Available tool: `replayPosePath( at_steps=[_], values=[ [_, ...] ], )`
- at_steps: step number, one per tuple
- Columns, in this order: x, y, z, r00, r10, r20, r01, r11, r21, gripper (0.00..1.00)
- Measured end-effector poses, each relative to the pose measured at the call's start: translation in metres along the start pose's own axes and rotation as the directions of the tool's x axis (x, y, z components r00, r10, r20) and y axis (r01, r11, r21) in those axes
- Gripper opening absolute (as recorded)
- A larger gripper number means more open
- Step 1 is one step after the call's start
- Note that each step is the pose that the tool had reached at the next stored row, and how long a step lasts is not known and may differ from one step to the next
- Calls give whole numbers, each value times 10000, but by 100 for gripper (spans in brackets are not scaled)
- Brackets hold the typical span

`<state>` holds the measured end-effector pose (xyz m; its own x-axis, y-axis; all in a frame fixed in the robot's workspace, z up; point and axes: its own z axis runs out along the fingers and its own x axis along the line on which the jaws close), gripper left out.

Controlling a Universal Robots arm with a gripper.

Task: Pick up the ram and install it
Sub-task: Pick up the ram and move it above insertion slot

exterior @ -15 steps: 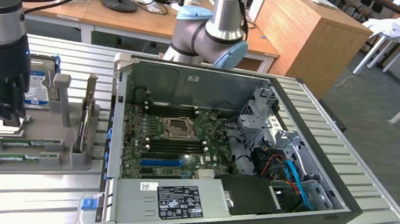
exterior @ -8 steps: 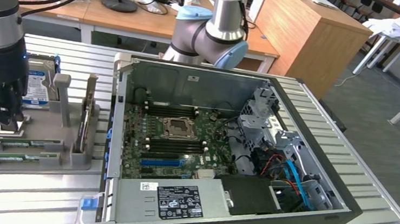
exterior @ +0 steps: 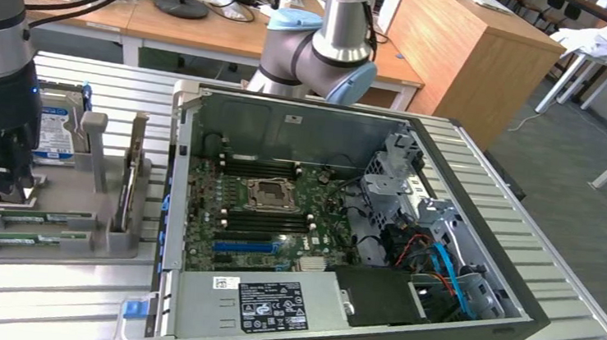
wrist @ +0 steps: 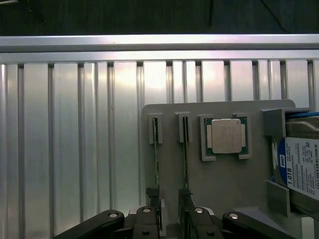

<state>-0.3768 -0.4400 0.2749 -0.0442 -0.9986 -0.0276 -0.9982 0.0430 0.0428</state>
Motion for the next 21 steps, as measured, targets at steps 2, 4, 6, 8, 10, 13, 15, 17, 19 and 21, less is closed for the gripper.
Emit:
replayPosePath(
  at_steps=[2, 4, 6, 8, 10, 13, 15, 17, 19, 21],
  values=[
    [0, 0, 0, 10000, 1, 0, -1, 10000, -1, 30],
    [0, 0, -1, 10000, 0, 0, 0, 10000, -1, 30],
    [1, 0, 4, 10000, 0, -1, 0, 10000, -1, 30],
    [1, -1, 20, 10000, 0, -1, 0, 10000, -1, 30],
    [2, -2, 38, 10000, 0, 0, 0, 10000, -1, 30],
    [3, -3, 69, 10000, 0, 0, 0, 10000, -1, 30],
    [3, -4, 88, 10000, 0, 0, 0, 10000, -1, 30],
    [4, -5, 107, 10000, 0, 0, 0, 10000, -1, 30],
    [5, -6, 127, 10000, 0, 0, 0, 10000, -1, 30],
    [5, -6, 146, 10000, 0, 0, 0, 10000, -1, 30]
  ],
)
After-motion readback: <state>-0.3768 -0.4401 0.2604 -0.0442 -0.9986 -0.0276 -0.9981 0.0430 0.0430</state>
